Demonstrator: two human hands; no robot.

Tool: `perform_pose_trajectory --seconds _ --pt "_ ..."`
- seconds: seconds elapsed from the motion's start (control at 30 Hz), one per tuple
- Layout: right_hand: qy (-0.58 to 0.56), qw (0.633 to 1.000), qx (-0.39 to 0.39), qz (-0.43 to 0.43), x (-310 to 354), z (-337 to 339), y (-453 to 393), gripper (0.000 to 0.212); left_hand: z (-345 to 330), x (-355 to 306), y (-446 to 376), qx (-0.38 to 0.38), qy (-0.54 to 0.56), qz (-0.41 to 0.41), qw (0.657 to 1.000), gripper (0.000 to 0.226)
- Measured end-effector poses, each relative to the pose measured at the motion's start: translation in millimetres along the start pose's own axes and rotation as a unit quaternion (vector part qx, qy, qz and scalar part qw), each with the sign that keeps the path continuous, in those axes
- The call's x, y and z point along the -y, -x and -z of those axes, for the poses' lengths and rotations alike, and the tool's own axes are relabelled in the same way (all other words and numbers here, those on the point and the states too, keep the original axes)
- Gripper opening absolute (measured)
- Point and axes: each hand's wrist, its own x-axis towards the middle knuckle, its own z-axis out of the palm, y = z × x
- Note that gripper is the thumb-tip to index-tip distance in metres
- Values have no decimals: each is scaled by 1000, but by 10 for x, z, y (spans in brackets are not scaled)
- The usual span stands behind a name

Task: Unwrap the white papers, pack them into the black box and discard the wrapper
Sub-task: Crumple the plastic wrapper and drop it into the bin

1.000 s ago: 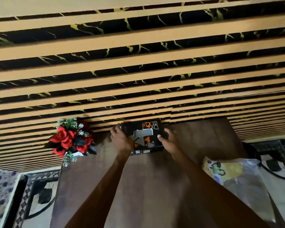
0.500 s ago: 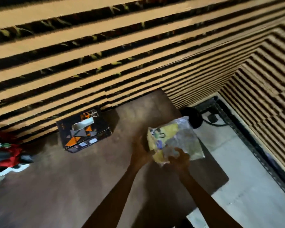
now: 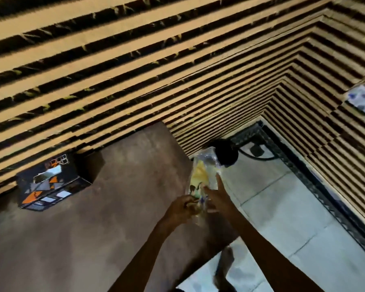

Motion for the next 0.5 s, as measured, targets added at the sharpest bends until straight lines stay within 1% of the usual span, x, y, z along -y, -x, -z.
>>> perform_pose_trajectory --seconds 0.03,0.07,0.1,0.13,0.17,0.2,0.23,0.27,0.3,0.33,0.37,0.4,0.47,0.5 --pt "27 999 8 18 52 191 -50 89 -144 -73 -68 -1 3 -18 1000 10" --pt "52 997 19 46 84 357 -89 85 -256 -118 -132 -20 -1 -34 999 22" --pt "69 995 24 71 126 500 -106 81 -355 -158 -195 -52 3 -48 997 40" --pt "82 992 22 95 177 682 -146 76 -472 -288 -231 -115 -15 -70 991 46" --pt "89 989 18 113 247 828 -155 69 -552 -414 -265 -177 -35 -90 979 39" --pt "99 987 22 124 326 992 -195 59 -650 -571 -343 -229 -73 -110 964 42" --pt "113 984 36 131 420 1108 -203 47 -722 -715 -426 -259 -129 -135 948 63" --pt "128 981 61 136 502 1211 -244 34 -766 -830 -505 -244 -163 -163 942 77" --pt "137 978 86 134 584 1332 -308 24 -826 -934 -619 -199 -166 -164 952 81" --pt "137 977 100 129 665 1415 -352 20 -878 -1019 -725 -152 -157 -174 960 78" --pt "134 978 107 123 769 1514 -407 22 -939 -1078 -865 -116 -143 -166 969 72" --pt "117 980 111 114 851 1602 -461 32 -987 -1124 -983 -115 -140 -168 969 66" --pt "45 988 122 83 969 1803 -657 55 -1059 -1165 -1309 -161 -93 -148 971 53" --pt "21 987 132 90 996 1893 -751 64 -1062 -1170 -1471 -176 -48 -134 974 48"
